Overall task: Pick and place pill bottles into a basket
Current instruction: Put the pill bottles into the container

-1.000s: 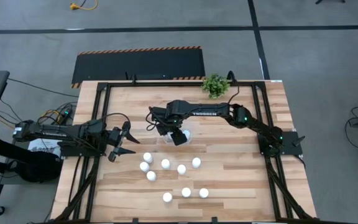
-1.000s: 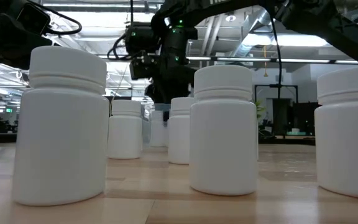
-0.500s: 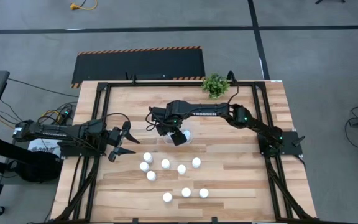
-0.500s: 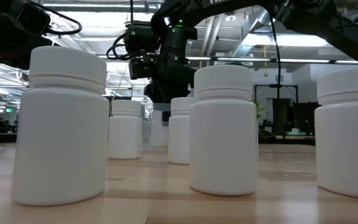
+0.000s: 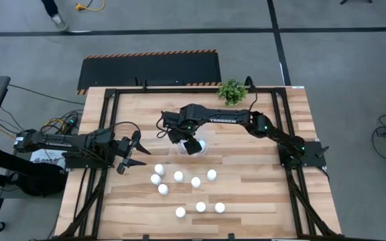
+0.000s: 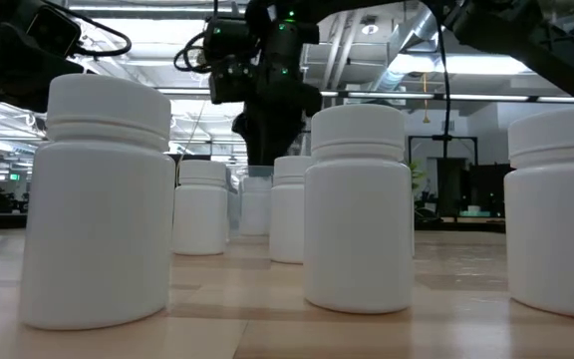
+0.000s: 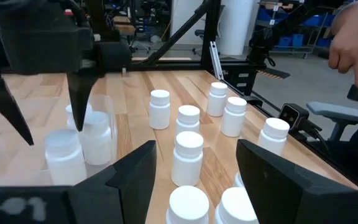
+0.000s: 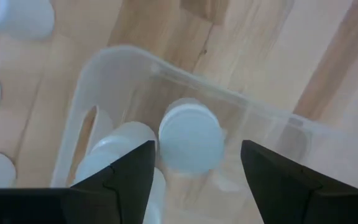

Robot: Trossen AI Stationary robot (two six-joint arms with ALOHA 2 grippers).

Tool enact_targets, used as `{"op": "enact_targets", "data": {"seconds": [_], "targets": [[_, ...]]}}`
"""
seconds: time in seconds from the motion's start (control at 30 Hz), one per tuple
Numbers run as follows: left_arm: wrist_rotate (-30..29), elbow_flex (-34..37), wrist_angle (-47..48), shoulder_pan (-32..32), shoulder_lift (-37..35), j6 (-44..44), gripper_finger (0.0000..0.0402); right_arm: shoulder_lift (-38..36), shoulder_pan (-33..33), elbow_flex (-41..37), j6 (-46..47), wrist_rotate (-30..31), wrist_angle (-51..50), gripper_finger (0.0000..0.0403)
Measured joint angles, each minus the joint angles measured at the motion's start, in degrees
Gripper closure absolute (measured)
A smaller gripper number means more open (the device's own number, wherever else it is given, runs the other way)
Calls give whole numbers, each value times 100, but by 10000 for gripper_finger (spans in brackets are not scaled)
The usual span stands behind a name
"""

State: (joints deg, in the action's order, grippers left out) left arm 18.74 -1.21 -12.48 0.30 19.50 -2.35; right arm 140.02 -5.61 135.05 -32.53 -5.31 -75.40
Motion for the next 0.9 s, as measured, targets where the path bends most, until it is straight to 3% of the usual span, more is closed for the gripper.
{"op": "enact_targets", "data": {"seconds": [0.23, 0.6, 0.9], "targets": [[-4, 0, 14, 0, -1, 58, 191, -498, -14, -10, 134, 219, -1494, 173], [-15, 0, -146, 0, -4, 293, 191, -2457, -513, -150, 1797, -818, -1429, 173], [-187, 0, -225, 0, -4, 91, 191, -3483, -327, -147, 2213, -829, -1460, 173]]}}
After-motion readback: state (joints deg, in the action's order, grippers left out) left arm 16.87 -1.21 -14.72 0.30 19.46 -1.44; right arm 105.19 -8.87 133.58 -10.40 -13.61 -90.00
